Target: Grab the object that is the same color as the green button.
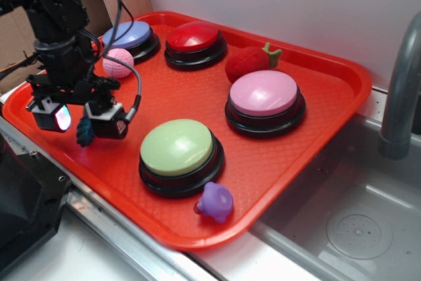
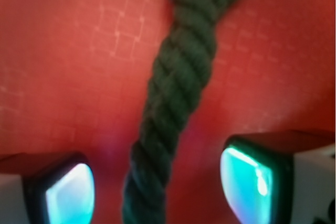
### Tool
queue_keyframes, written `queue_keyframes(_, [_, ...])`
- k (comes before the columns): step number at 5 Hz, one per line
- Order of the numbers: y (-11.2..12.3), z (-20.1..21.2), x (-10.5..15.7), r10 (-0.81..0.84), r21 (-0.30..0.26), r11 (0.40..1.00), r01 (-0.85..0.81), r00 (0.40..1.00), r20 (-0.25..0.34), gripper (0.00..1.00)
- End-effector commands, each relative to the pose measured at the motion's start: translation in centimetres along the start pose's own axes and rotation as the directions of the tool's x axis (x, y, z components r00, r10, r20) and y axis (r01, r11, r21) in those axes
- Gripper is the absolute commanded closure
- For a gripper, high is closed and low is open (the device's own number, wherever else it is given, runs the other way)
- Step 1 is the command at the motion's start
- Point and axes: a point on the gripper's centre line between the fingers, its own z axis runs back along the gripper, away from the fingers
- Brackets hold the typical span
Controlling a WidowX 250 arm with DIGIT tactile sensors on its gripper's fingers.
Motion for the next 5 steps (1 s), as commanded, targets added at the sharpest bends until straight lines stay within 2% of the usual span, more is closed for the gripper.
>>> queue_keyframes(1, [-0.5, -0.2, 0.5, -0.022, 0.001, 1.0, 0.022, 1.0, 0.012, 1.0])
queue_keyframes(2, [-0.9, 2.5, 0.9, -0.086, -0.059, 0.995, 0.086, 0.996, 0.005, 1.0])
queue_keyframes(3, [-1.8, 7.6, 1.5, -0.213, -0.043, 0.976, 0.214, 0.976, 0.042, 1.0])
queue_keyframes(4, [-2.2, 12.7, 1.4, -0.334, 0.042, 0.943, 0.331, 0.939, 0.088, 1.0])
queue_keyframes(5, [-2.2, 17.8, 1.6, -0.371, 0.05, 0.929, 0.367, 0.915, 0.159, 1.0])
